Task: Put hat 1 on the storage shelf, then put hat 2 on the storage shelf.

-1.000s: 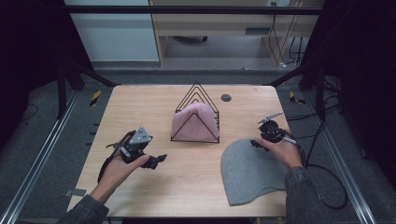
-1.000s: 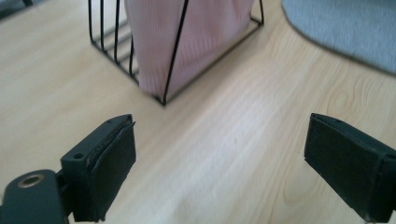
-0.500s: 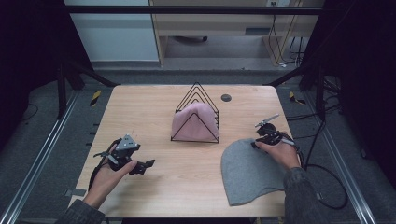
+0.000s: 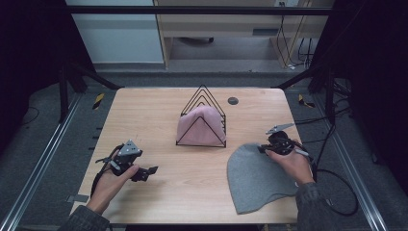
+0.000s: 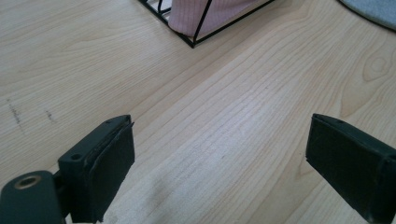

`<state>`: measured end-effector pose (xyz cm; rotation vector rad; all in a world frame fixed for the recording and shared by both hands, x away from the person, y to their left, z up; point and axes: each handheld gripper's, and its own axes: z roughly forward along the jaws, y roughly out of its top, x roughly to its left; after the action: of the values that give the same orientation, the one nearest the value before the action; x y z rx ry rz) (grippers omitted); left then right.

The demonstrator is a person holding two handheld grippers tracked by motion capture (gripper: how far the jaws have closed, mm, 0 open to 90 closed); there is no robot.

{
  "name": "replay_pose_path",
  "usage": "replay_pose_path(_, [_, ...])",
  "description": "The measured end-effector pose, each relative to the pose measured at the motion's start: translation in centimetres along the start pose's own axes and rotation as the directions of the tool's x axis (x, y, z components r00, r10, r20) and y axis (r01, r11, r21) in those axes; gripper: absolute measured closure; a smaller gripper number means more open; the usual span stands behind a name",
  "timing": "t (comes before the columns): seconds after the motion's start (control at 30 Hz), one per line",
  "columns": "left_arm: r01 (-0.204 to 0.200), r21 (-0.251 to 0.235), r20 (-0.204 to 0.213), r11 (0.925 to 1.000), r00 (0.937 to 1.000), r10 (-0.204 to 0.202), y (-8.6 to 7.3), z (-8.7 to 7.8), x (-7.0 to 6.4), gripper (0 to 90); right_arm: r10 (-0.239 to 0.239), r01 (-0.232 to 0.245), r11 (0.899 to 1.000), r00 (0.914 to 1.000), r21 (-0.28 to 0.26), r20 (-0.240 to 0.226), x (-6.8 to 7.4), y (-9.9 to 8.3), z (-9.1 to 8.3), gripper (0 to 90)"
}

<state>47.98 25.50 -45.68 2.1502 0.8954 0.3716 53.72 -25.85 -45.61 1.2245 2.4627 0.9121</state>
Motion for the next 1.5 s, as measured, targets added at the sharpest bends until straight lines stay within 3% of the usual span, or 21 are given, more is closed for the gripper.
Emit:
replay_pose_path(0.2, [0.007, 0.021, -0.008, 0.9998, 0.9999, -0.007, -0.1, 0.4, 0.0, 8.2, -0.059, 0.054, 0.991, 0.9974, -0.121, -0.041, 2.4, 0.2, -3.4, 85.1])
replay_pose_path(0.43, [0.017, 0.024, 0.01, 0.9996, 0.9998, -0.017, -0.1, 0.5, 0.1, 8.3, -0.126, 0.109, 0.969, 0.9899, -0.223, -0.064, 4.7, 0.9, -6.2, 85.1])
replay_pose_path(0.73, [0.003, 0.032, 0.02, 0.9995, 0.9998, -0.004, 0.0, 0.7, -0.2, 8.5, -0.181, 0.151, 0.946, 0.9801, -0.286, -0.081, 6.9, 2.1, -8.5, 85.1])
replay_pose_path(0.97, [-0.012, 0.014, 0.04, 0.9998, 0.9991, 0.012, 0.1, 0.7, -0.6, 8.4, -0.23, 0.188, 0.917, 0.9696, -0.353, -0.082, 8.8, 3.7, -11.0, 85.1])
replay_pose_path(1.0, [-0.012, 0.014, 0.04, 0.9998, 0.9991, 0.012, 0.1, 0.7, -0.6, 8.5, -0.23, 0.188, 0.917, 0.9696, -0.353, -0.082, 8.8, 3.7, -11.0, 85.1])
replay_pose_path(1.03, [-0.017, 0.007, 0.048, 0.9998, 0.9987, 0.016, 0.2, 0.6, -0.7, 8.5, -0.247, 0.2, 0.907, 0.9655, -0.372, -0.084, 9.3, 4.2, -11.6, 85.1])
replay_pose_path(1.1, [-0.022, 0.0, 0.056, 0.9998, 0.9982, 0.022, 0.2, 0.5, -0.9, 8.5, -0.267, 0.216, 0.898, 0.9601, -0.382, -0.084, 9.9, 4.8, -12.2, 85.1])
replay_pose_path(1.27, [-0.042, -0.012, 0.088, 0.999, 0.9952, 0.043, 0.5, 0.4, -1.5, 8.5, -0.297, 0.24, 0.887, 0.9511, -0.395, -0.087, 10.7, 5.7, -13.0, 85.1])
replay_pose_path(1.5, [-0.066, -0.015, 0.117, 0.9977, 0.9908, 0.068, 1.0, 0.6, -2.3, 9.1, -0.31, 0.249, 0.884, 0.9459, -0.397, -0.096, 11.0, 7.1, -13.9, 85.1])
